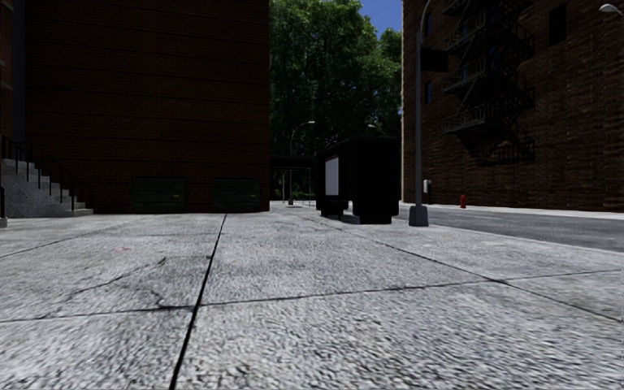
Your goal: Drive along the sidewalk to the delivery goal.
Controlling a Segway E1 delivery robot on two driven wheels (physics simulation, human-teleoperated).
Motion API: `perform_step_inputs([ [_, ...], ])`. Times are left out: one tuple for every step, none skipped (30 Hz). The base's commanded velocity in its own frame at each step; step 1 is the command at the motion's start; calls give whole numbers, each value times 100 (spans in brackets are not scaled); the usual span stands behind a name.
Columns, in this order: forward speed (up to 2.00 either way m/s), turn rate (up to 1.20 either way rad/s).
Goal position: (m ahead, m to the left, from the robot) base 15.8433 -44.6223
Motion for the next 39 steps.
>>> perform_step_inputs([
  [200,0],
  [200,0],
  [200,0],
  [200,0],
  [200,0],
  [200,0],
  [200,0],
  [200,7],
  [200,7],
  [200,25],
  [200,33],
  [200,33],
  [200,35],
  [200,35],
  [200,31],
  [200,31],
  [200,12],
  [200,0],
  [200,0],
  [200,0],
  [200,0],
  [200,0],
  [200,0],
  [200,0],
  [200,0],
  [200,0],
  [200,0],
  [200,0],
  [200,0],
  [200,0],
  [200,0],
  [200,0],
  [200,0],
  [200,0],
  [200,0],
  [200,0],
  [200,0],
  [200,0],
  [200,0],
])
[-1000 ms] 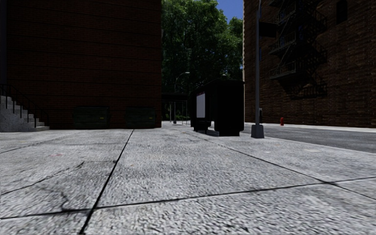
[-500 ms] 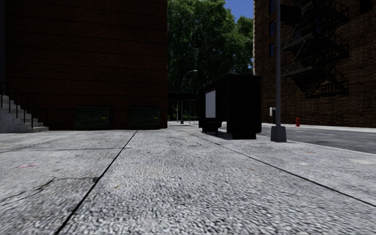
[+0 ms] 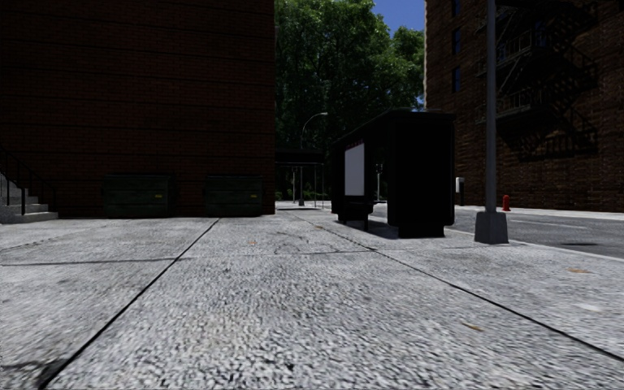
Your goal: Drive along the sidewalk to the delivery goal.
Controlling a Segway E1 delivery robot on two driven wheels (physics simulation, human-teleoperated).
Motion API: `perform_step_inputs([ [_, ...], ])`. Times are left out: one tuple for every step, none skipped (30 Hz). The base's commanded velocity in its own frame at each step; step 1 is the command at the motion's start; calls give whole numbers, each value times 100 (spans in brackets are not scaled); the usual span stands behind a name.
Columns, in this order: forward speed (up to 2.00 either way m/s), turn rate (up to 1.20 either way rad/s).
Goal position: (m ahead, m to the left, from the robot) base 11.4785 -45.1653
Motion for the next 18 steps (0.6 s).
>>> perform_step_inputs([
  [200,0],
  [200,2],
  [200,14],
  [200,23],
  [200,23],
  [200,25],
  [200,25],
  [200,18],
  [200,18],
  [200,5],
  [200,0],
  [200,0],
  [200,0],
  [200,0],
  [200,0],
  [200,0],
  [200,0],
  [200,0],
])
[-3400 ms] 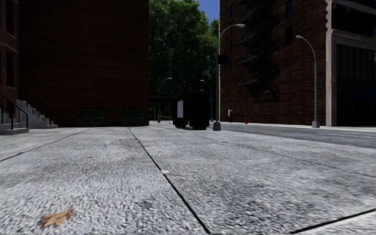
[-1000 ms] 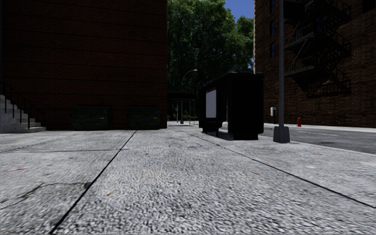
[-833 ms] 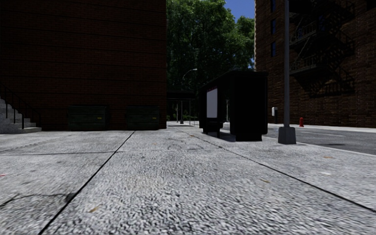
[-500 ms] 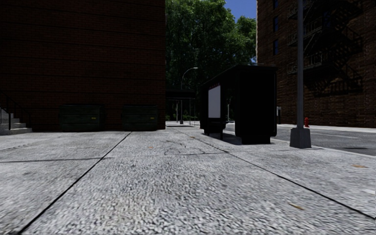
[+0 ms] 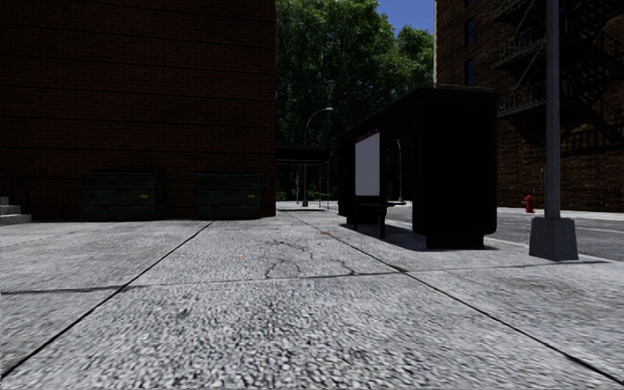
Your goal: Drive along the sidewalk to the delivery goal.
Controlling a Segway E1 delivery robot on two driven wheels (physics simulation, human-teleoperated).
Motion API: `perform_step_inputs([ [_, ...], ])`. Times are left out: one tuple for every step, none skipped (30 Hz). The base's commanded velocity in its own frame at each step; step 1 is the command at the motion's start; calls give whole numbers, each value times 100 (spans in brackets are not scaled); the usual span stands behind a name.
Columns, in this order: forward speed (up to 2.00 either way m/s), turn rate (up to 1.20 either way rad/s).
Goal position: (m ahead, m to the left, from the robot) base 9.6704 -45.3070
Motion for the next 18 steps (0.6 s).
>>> perform_step_inputs([
  [200,0],
  [200,0],
  [200,0],
  [200,0],
  [200,0],
  [200,0],
  [200,0],
  [200,0],
  [200,0],
  [200,0],
  [200,0],
  [200,0],
  [200,0],
  [200,0],
  [200,5],
  [200,5],
  [200,21],
  [200,29],
])
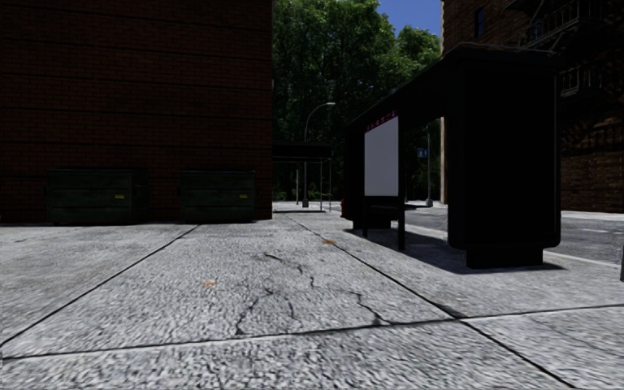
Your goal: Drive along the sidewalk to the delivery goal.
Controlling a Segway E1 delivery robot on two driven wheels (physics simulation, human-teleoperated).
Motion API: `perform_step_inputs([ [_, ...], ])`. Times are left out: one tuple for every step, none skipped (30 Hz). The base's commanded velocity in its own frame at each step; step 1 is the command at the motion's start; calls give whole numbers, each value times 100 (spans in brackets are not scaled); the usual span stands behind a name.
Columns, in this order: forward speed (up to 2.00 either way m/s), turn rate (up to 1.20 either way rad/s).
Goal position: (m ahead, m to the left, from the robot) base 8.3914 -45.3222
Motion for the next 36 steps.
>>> perform_step_inputs([
  [200,29],
  [200,32],
  [200,32],
  [200,32],
  [200,32],
  [200,31],
  [200,16],
  [200,16],
  [200,9],
  [200,5],
  [200,5],
  [200,3],
  [200,2],
  [200,0],
  [200,0],
  [200,0],
  [200,0],
  [200,0],
  [200,0],
  [200,0],
  [200,0],
  [200,0],
  [200,0],
  [200,0],
  [200,0],
  [200,0],
  [200,0],
  [200,0],
  [200,0],
  [200,0],
  [200,0],
  [200,0],
  [200,0],
  [200,0],
  [200,0],
  [200,0],
])
